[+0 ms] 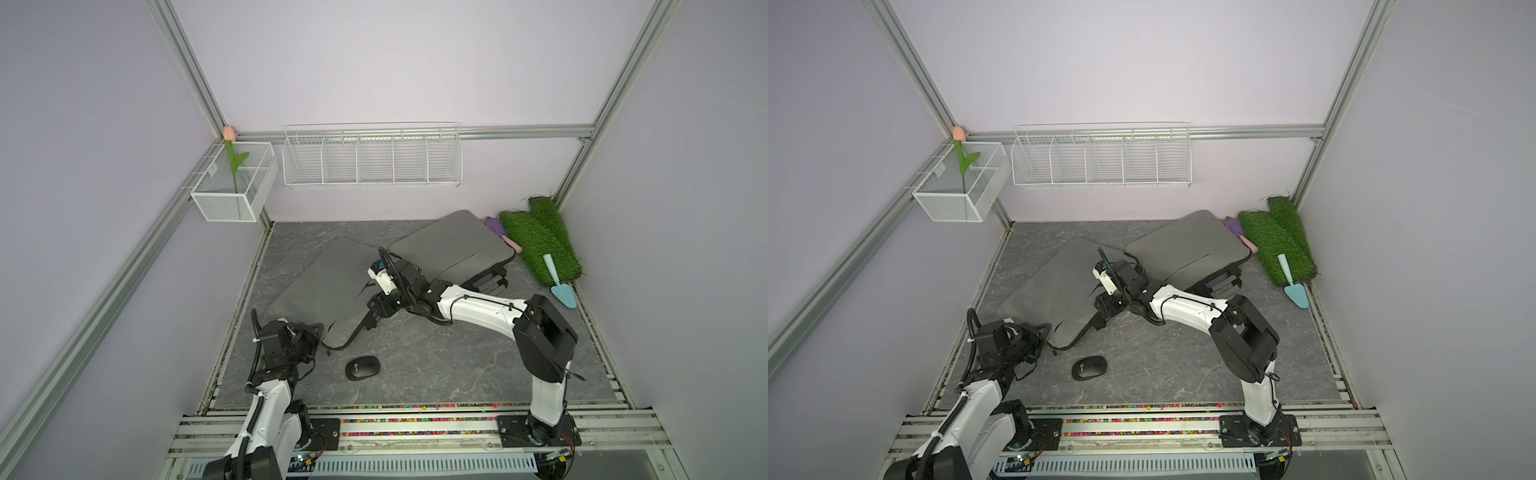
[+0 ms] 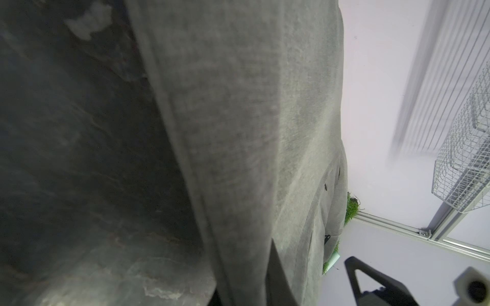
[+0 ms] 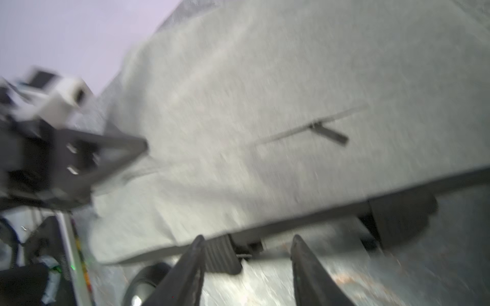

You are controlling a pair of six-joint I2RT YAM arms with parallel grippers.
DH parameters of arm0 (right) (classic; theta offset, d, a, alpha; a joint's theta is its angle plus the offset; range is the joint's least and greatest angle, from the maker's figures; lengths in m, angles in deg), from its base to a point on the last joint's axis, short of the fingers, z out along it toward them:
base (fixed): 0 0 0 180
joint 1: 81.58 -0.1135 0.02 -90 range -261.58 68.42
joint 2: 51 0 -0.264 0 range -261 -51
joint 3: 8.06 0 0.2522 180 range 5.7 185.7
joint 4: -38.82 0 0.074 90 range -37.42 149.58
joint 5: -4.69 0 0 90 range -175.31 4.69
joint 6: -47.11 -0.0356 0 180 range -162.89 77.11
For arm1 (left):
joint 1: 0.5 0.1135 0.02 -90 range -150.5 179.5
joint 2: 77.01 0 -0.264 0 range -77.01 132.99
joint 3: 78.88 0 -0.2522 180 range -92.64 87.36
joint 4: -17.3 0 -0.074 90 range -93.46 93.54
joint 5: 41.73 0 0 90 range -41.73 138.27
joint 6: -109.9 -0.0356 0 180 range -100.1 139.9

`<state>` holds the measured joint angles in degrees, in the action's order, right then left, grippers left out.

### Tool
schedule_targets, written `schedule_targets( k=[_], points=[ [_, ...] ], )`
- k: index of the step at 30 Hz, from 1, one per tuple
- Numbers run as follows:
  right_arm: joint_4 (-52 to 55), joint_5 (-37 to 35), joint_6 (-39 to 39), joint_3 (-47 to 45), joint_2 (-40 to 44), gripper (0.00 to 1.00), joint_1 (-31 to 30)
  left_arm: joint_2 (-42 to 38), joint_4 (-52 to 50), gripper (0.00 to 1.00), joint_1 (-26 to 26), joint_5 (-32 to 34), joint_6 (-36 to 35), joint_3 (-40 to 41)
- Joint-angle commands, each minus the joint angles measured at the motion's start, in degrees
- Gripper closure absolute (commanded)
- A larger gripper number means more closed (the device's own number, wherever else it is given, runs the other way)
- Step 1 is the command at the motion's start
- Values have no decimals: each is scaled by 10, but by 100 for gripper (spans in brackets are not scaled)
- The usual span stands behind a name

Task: Put the mouse into the laptop bag
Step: Unzip the zipper on the zippered laptop bag.

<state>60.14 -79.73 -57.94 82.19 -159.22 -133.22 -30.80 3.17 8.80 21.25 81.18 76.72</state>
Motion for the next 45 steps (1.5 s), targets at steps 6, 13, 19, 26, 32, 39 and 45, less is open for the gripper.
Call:
schedule_targets(
  k=[6,13,19,26,32,39,45],
  points=[
    [-119,-160,1,-145,164,41,-135,-79,-37,100,-38,42,41,-102],
    [-169,-164,-17,-96,77,46,-244,-48,-11,100,-87,63,61,-116],
    [-189,-197,-20,-40,-13,46,-256,-69,-53,100,-96,63,62,-131],
    [-209,-223,-21,-22,-51,47,-249,-71,-128,100,-98,39,66,-143],
    [-231,-248,-5,-10,-67,47,-245,-84,-119,100,-97,16,84,-116],
    [-262,-268,2,-2,-82,51,-242,-118,-131,100,-98,9,100,-107],
    [-288,-296,2,-2,-88,60,-241,-121,-126,100,-98,3,111,-98]
  ],
)
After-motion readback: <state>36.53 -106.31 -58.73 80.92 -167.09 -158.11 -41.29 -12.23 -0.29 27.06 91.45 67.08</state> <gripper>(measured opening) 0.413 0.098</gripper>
